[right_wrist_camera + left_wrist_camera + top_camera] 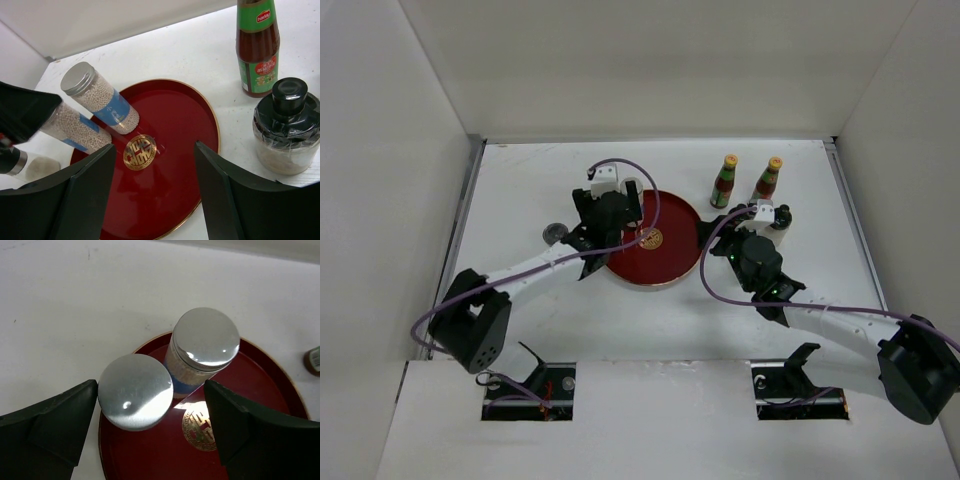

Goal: Organize the condiment bottles

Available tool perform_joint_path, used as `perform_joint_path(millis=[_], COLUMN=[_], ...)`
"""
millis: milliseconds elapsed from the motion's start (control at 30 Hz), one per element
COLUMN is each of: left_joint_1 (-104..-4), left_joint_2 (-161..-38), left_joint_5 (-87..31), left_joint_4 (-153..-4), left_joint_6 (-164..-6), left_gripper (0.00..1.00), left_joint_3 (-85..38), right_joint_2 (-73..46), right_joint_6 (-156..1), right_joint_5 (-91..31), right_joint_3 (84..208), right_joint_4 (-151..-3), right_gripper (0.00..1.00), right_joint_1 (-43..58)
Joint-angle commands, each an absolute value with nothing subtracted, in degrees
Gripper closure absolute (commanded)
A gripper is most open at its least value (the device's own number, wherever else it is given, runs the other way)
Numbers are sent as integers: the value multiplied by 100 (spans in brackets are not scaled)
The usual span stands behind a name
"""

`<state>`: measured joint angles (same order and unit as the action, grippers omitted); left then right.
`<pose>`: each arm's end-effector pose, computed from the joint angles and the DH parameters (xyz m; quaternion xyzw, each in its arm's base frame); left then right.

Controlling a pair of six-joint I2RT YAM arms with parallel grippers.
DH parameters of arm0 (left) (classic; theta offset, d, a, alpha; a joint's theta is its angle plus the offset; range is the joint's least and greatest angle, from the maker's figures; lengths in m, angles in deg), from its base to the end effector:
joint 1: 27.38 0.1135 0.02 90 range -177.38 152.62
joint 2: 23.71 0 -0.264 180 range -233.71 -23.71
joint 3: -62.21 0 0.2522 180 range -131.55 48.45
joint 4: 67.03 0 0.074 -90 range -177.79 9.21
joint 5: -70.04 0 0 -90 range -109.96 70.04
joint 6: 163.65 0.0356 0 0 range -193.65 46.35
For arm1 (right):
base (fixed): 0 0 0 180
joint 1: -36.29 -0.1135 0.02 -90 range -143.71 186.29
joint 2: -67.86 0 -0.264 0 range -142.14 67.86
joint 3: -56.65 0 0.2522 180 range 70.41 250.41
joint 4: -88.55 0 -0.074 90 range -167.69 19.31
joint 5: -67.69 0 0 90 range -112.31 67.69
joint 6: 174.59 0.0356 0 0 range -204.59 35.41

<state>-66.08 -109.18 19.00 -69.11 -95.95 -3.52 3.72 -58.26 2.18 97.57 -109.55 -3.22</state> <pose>0.2723 -0.1894 0.2537 -0.0736 0.7994 -0.0302 0.5955 0.1966 0.1430 0.2421 0.0594 0.7329 0.2270 0.6386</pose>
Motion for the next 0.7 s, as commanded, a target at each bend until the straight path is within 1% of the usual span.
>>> perform_joint_path(millis=[0, 100, 233, 333, 467, 567, 667], left_joint_1=[-6688, -6723, -6627, -6408, -6127, -5828, -5722], left_joint_2=[-10063, -9501, -8394, -7900, -7741, -7943, -8136], left_joint_5=[2135, 2397, 3056, 3102, 2900, 2593, 2600], left_joint_4=[-6638, -6909, -7507, -8139, -8633, -8712, -8633], left_joint_6=[-9658, -9764, -10027, -10185, -10554, -10678, -10740], left_gripper=[11, 11, 14, 14, 12, 12, 12], left_joint_3=[-131, 203, 739, 898, 1092, 1074, 1110], right_joint_2=[396, 431, 370, 361, 264, 264, 203], right_joint_6=[-5893, -5893, -5893, -5902, -5893, -5893, -5902], right_joint_5=[159, 159, 159, 159, 159, 159, 142], right_joint_3=[9915, 9916, 9933, 9942, 9977, 9959, 10012], right_joint_4=[-11303, -11302, -11276, -11302, -11276, -11337, -11276], right_gripper=[30, 30, 30, 30, 29, 27, 22], right_joint_1=[-383, -392, -401, -409, -410, -445, -445])
